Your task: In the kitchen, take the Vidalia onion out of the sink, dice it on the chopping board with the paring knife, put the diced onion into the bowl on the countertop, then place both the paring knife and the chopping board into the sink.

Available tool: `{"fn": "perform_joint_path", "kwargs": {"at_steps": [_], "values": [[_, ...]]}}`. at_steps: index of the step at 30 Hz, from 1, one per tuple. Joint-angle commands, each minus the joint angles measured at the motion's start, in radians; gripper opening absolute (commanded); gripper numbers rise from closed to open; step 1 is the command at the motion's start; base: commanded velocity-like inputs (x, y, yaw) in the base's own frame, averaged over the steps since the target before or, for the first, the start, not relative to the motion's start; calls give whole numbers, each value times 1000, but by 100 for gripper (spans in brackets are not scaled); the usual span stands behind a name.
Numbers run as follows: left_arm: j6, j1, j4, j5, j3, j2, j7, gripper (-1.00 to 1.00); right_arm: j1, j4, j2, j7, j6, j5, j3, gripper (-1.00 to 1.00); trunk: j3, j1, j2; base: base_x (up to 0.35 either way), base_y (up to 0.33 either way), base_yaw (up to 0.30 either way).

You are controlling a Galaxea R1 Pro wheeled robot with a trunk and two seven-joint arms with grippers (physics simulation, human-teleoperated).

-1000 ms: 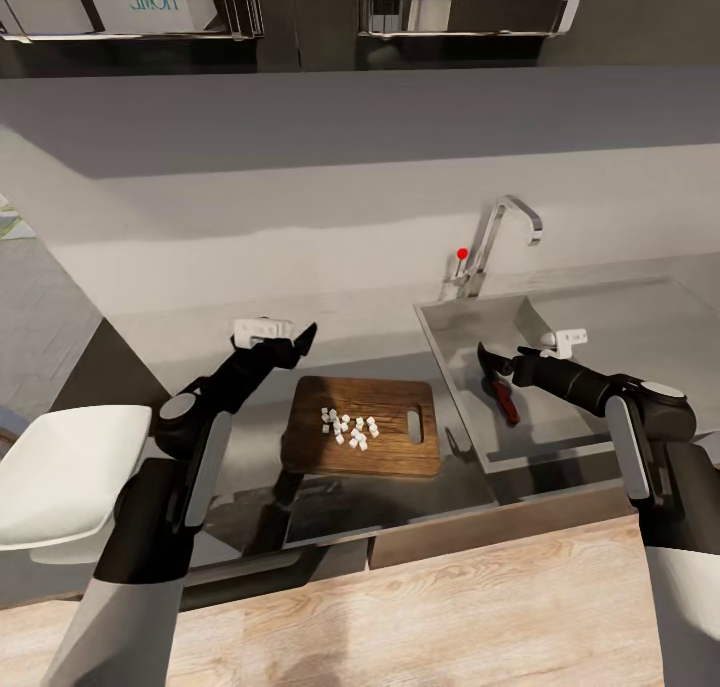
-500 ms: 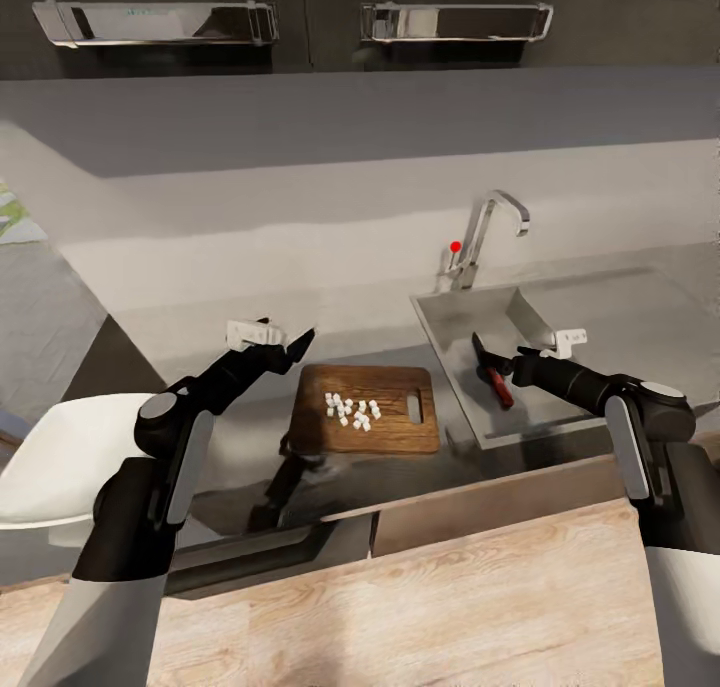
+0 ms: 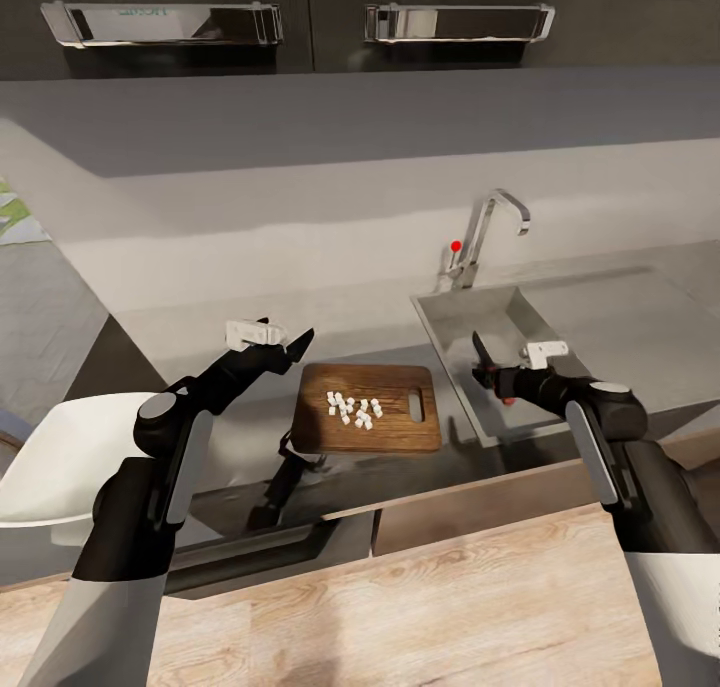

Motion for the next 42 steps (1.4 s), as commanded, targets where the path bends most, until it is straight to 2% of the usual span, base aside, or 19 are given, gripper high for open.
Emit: {"fn": "perform_joint_path", "kwargs": {"at_steps": [1, 4, 9, 10, 11, 12, 14, 16, 18, 19, 20, 27, 42], "values": [[9, -1, -1, 10, 1, -1, -1, 100, -2, -1, -1, -2, 26, -3, 1, 100, -2, 1, -2, 0, 0, 0], [9, -1, -1, 10, 1, -1, -1, 100, -6, -3, 1, -4, 97, -4, 2, 100, -2, 1, -2, 0, 0, 0], [9, -1, -1, 10, 1, -3, -1, 100, -10, -6, 7, -9, 142, -4, 2, 100, -2, 1, -2, 0, 0, 0], [9, -1, -1, 10, 1, -3, -1, 100, -11, -6, 11, -9, 149, -4, 2, 100, -2, 1, -2, 0, 11, 0], [9, -1, -1, 10, 1, -3, -1, 100, -11, -6, 36, -14, 169, -3, 3, 100, -2, 1, -2, 0, 200, 0], [9, -1, -1, 10, 1, -3, -1, 100, -11, -6, 46, -23, 174, -2, 3, 100, -2, 1, -2, 0, 244, 0], [9, -1, -1, 10, 1, -3, -1, 100, -11, -6, 55, -43, 176, -2, 3, 100, -2, 1, -2, 0, 245, 0], [9, -1, -1, 10, 1, -3, -1, 100, -11, -6, 65, -93, 179, -2, 3, 100, -2, 1, -2, 0, 159, 0], [9, -1, -1, 10, 1, -3, -1, 100, -11, -6, 80, -178, 180, -2, 3, 100, -2, 1, -2, 0, 74, 0], [9, -1, -1, 11, 1, -3, -1, 100, -11, -6, 91, -218, 180, -2, 3, 100, -2, 1, -2, 0, 37, 0], [9, -1, -1, 10, 1, -4, -1, 100, -12, -6, 114, -293, 180, -2, 3, 100, -2, 1, -2, 0, 10, 0], [9, -1, -1, 10, 1, -4, -1, 100, -12, -8, 122, -318, 180, -3, 3, 100, -2, 1, -2, 0, 3, 0], [9, -1, -1, 11, 1, -6, -1, 100, -12, -20, 123, -321, 180, -5, 2, 100, -2, 1, -2, 0, 39, 0]]}}
